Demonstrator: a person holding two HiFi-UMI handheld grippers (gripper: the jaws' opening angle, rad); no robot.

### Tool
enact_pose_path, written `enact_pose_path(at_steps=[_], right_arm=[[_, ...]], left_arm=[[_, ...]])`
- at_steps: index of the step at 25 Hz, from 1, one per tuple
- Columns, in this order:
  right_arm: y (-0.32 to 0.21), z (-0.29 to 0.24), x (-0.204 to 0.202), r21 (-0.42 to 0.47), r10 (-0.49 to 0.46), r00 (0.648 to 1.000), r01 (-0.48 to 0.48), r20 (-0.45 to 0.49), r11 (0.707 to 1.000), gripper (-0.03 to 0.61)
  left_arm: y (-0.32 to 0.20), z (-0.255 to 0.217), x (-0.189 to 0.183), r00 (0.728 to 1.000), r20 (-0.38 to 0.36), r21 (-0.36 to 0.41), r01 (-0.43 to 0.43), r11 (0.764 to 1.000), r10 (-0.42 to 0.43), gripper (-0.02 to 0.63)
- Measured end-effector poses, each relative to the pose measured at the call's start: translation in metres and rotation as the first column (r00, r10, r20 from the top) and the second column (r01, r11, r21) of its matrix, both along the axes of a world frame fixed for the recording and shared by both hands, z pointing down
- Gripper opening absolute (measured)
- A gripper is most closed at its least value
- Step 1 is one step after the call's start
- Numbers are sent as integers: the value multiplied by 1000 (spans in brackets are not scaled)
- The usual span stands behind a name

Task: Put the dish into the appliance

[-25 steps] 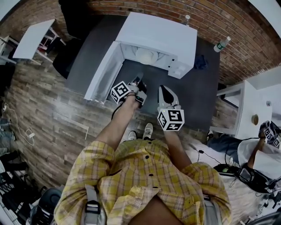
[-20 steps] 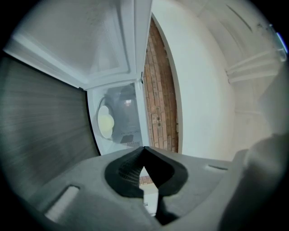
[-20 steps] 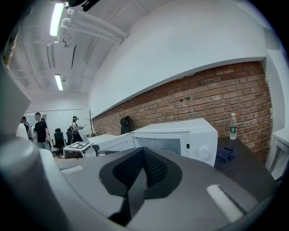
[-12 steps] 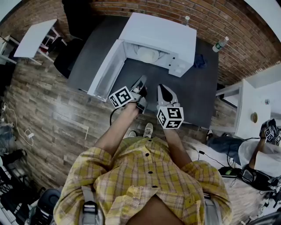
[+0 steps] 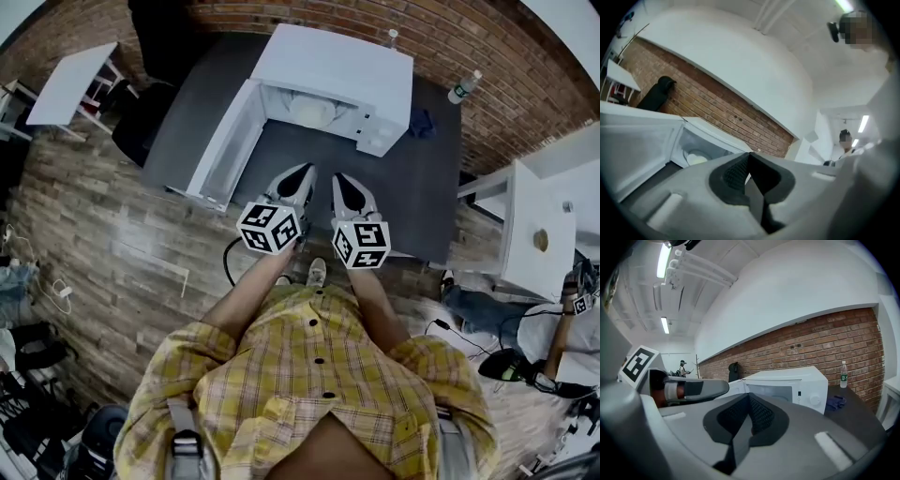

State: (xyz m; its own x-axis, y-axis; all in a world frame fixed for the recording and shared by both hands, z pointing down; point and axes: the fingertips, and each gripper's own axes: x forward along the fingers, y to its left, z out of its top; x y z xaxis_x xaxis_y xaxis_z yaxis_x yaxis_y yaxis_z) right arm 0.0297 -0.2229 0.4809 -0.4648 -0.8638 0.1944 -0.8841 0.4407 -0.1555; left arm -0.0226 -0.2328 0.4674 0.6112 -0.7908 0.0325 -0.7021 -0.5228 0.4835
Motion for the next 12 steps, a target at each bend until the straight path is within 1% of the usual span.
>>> enact_pose_path(at_steps=[2, 5, 8, 12], right_arm=[[2, -3, -1, 8, 0, 1000, 0, 2, 1000, 5], [4, -5, -1, 17, 4, 1000, -4, 4, 1000, 5], [6, -8, 0, 22, 9, 1000, -9, 3, 1000, 5], [8, -10, 1, 33, 15, 1000, -15, 0, 999, 5]], left_arm=[[6, -7, -2, 997, 78, 51, 22, 998, -26, -2], [12, -12, -5, 982, 179, 119, 38, 992, -59, -2], [18, -18, -9, 971, 224, 164, 43, 986, -80, -2], [24, -23, -11, 963, 251, 203, 44, 978, -95, -2]])
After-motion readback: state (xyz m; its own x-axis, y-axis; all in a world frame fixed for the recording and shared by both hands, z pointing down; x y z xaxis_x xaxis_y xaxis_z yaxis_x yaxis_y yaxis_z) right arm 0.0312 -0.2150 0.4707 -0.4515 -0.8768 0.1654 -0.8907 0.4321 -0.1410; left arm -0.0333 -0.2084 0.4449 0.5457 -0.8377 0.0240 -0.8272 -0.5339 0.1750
